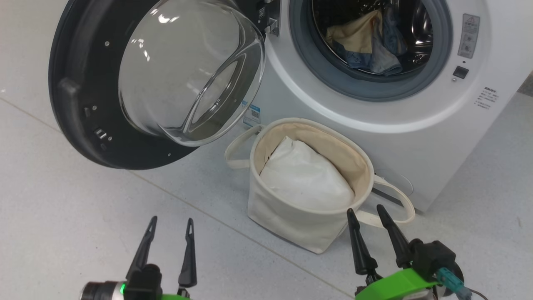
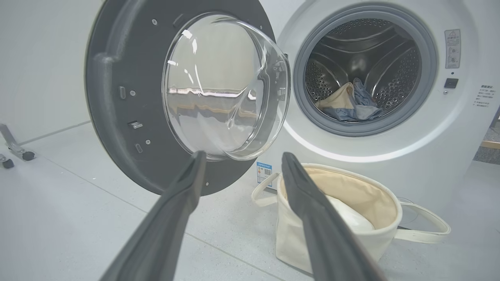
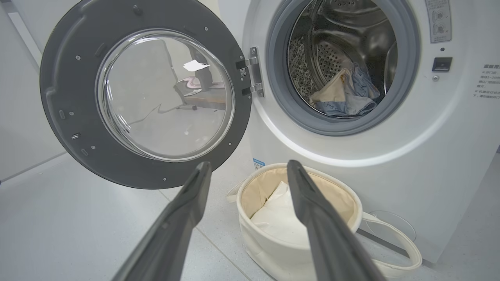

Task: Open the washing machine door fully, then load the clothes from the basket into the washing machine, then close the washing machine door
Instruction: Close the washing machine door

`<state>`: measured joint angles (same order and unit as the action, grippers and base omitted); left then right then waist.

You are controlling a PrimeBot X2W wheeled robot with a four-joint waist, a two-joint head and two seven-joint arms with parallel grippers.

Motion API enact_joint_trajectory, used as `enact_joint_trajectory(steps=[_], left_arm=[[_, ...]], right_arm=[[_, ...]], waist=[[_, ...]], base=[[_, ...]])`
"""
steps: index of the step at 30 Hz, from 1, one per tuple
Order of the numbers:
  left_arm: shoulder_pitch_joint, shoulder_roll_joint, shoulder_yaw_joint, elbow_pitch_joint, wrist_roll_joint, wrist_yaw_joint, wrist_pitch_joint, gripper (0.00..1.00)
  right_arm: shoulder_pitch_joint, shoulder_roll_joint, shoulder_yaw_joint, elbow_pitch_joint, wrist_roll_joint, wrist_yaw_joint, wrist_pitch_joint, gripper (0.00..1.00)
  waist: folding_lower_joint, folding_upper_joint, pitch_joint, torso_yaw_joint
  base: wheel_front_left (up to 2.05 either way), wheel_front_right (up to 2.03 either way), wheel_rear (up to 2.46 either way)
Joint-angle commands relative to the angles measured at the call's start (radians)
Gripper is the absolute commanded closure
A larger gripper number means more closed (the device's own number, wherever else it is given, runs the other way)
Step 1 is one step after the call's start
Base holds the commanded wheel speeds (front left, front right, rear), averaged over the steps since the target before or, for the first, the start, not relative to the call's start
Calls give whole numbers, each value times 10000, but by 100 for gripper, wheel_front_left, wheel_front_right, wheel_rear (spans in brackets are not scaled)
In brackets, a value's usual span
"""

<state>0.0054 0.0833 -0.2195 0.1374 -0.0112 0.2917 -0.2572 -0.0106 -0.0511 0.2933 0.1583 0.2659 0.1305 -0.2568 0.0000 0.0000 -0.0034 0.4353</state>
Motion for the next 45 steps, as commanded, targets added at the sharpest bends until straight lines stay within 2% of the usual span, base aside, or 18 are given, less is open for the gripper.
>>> enact_joint_trajectory(steps=[1, 11, 12, 13, 14, 15, 20, 21, 23, 27, 29, 32, 34, 36, 37, 42, 45], left_arm=[[-145, 76, 402, -406, -45, 111, -46, 0], [-76, 55, 558, -231, -219, -38, -46, 0], [-64, 15, 587, -233, -408, -168, -46, 40], [-41, -73, 718, -236, -877, -375, -46, 100], [-26, -184, 959, -285, -1720, -750, -46, 100], [-69, -271, 1394, -456, -2788, -1520, -46, 100], [-207, -324, 2512, -921, -5426, -3483, -46, 100], [-247, -325, 2632, -987, -6010, -3777, -46, 100], [-366, -327, 2923, -1155, -7009, -4088, -46, 100], [-787, 216, 3746, -1448, -9116, -4209, 21, 100], [-1094, 484, 4382, -1685, -10578, -4216, 464, 100], [-1542, 1214, 5199, -1984, -12194, -4219, 1346, 100], [-1883, 1815, 5573, -1902, -12821, -4184, 1945, 100], [-2314, 2383, 5900, -1454, -13318, -3942, 2467, 100], [-2314, 2383, 5900, -1454, -13318, -3942, 2467, 100], [-3743, 3597, 6382, 773, -14184, -3390, 3457, 100], [-4628, 4119, 6712, 2100, -14751, -3677, 3788, 100]], right_arm=[[-177, 9, 235, -295, 95, 2, -49, 0], [-190, 9, 282, -242, 141, 2, -49, 0], [-191, 9, 282, -239, 151, 2, -49, 0], [-184, 9, 276, -225, 151, 2, -49, 0], [-174, 9, 265, -207, 147, 2, -49, 0], [-155, 9, 257, -183, 141, 2, -49, 0], [-176, 9, 259, -120, 65, 2, -49, 0], [-186, 9, 249, -115, 55, 2, -49, 0], [-211, 9, 254, -109, 38, 2, -49, 0], [-274, 9, 320, -112, -23, 2, -49, 0], [-306, 9, 371, -140, -31, 2, -49, 0], [-309, 9, 385, -162, -26, 2, -49, 0], [-339, 9, 437, -151, -75, 2, -49, 0], [-405, 9, 502, -157, -147, 2, -49, 0], [-405, 9, 502, -157, -147, 2, -49, 0], [-577, 9, 614, -138, -356, 2, -49, 0], [-672, 9, 644, -150, -518, 2, -49, 0]], waist=[[0, 0, -9, -13], [0, 0, -20, -78], [0, 0, -15, -78], [0, 0, -8, -67], [0, 0, -4, -49], [0, 0, 17, -20], [0, 0, 103, -8], [0, 0, 117, -7], [0, 0, 153, -9], [0, 0, 229, -40], [0, 0, 256, -93], [0, 0, 330, -157], [0, 0, 411, -190], [0, 0, 501, -231], [0, 0, 501, -231], [0, 0, 619, -381], [0, 0, 801, -535]], base=[[0, 0, 0], [0, 0, 0], [0, 0, 0], [0, 0, 0], [0, 0, 0], [0, 0, 0], [0, 0, 0], [0, 0, 0], [0, 0, 0], [0, 0, 0], [0, 0, 0], [0, 0, 0], [0, 0, 0], [0, 0, 0], [0, 0, 0], [0, 0, 0], [0, 0, 0]])
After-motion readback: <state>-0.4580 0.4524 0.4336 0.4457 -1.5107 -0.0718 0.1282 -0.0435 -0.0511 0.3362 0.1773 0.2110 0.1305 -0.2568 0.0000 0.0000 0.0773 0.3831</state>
